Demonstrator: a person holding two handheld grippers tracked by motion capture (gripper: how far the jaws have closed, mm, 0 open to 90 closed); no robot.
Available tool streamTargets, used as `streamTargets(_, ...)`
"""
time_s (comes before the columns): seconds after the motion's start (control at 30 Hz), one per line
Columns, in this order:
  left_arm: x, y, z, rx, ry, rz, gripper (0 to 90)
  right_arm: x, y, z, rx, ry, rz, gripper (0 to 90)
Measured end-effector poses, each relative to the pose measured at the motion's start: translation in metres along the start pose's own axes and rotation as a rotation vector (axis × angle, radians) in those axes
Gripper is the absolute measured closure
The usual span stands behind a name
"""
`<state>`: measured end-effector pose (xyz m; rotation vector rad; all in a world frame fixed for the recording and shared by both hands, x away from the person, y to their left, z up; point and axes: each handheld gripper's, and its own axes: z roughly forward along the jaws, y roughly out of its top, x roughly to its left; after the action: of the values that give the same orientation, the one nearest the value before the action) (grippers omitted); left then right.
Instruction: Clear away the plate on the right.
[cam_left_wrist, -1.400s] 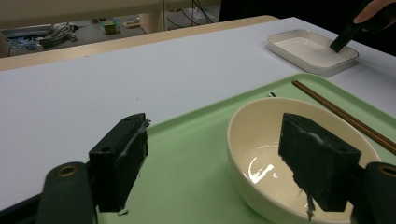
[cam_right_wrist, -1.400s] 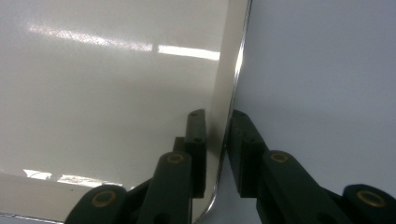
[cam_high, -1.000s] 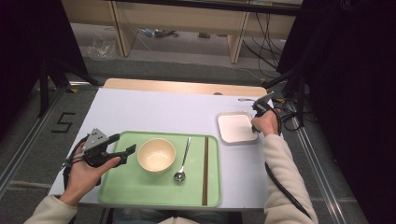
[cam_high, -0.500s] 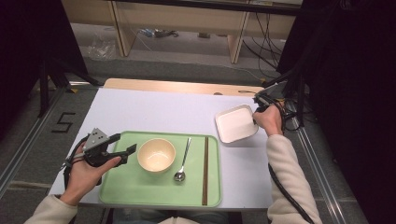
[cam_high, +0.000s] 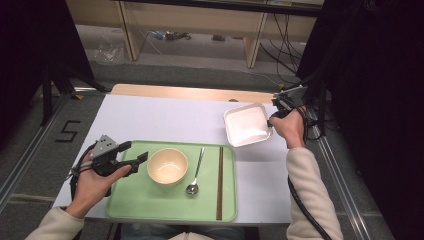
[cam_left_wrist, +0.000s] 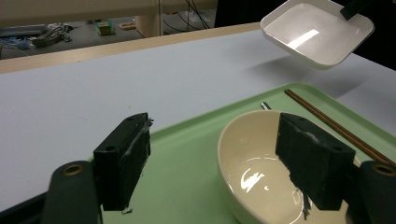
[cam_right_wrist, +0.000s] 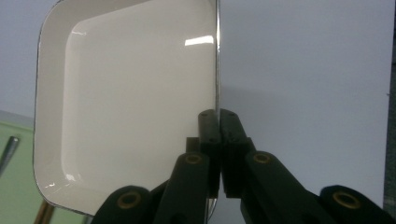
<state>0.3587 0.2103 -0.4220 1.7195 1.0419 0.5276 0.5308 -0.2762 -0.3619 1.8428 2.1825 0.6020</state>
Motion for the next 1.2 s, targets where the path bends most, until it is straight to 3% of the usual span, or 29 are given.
streamTargets(0.17,-0.005,0.008,0.006,0.008,-0.014,-0.008,26.4,0.016,-0.003,-0.012,-0.031,0.041,-0.024,90.0)
streamTargets(0.2,-0.007,0.011,0.007,0.011,-0.013,-0.018,26.5,0.018,-0.004,-0.014,-0.049,0.047,-0.047,90.0)
streamTargets(0.27,-0.01,0.017,0.012,0.017,-0.028,-0.019,26.7,0.027,-0.004,-0.017,-0.07,0.059,-0.041,90.0)
streamTargets(0.3,-0.011,0.019,0.014,0.019,-0.033,-0.02,26.7,0.031,-0.004,-0.019,-0.075,0.062,-0.069,90.0)
streamTargets(0.33,-0.013,0.022,0.018,0.021,-0.044,-0.033,26.8,0.035,-0.004,-0.02,-0.08,0.066,-0.062,90.0)
streamTargets(0.37,-0.015,0.024,0.02,0.024,-0.044,-0.04,26.9,0.037,-0.003,-0.02,-0.096,0.082,-0.097,90.0)
streamTargets(0.4,-0.017,0.028,0.024,0.025,-0.057,-0.041,27.0,0.041,-0.003,-0.021,-0.093,0.081,-0.083,90.0)
streamTargets(0.57,-0.025,0.039,0.038,0.035,-0.084,-0.029,27.4,0.057,-0.003,-0.02,-0.097,0.102,-0.122,90.0)
streamTargets(0.67,-0.03,0.043,0.046,0.046,-0.093,-0.026,27.7,0.07,-0.004,-0.021,-0.1,0.102,-0.102,90.0)
streamTargets(0.7,-0.03,0.045,0.049,0.054,-0.103,-0.024,27.7,0.071,-0.004,-0.022,-0.097,0.115,-0.122,90.0)
streamTargets(0.83,-0.032,0.048,0.057,0.066,-0.106,-0.059,27.8,0.086,-0.005,-0.022,-0.108,0.132,-0.141,90.0)
streamTargets(0.9,-0.031,0.051,0.061,0.072,-0.111,-0.073,27.8,0.091,-0.004,-0.021,-0.138,0.151,-0.178,90.0)
streamTargets(1.07,-0.032,0.055,0.071,0.089,-0.107,-0.119,27.6,0.107,-0.005,-0.024,-0.152,0.175,-0.194,90.0)
streamTargets(1.2,-0.032,0.057,0.077,0.093,-0.109,-0.118,27.5,0.118,-0.004,-0.025,-0.153,0.185,-0.224,90.0)
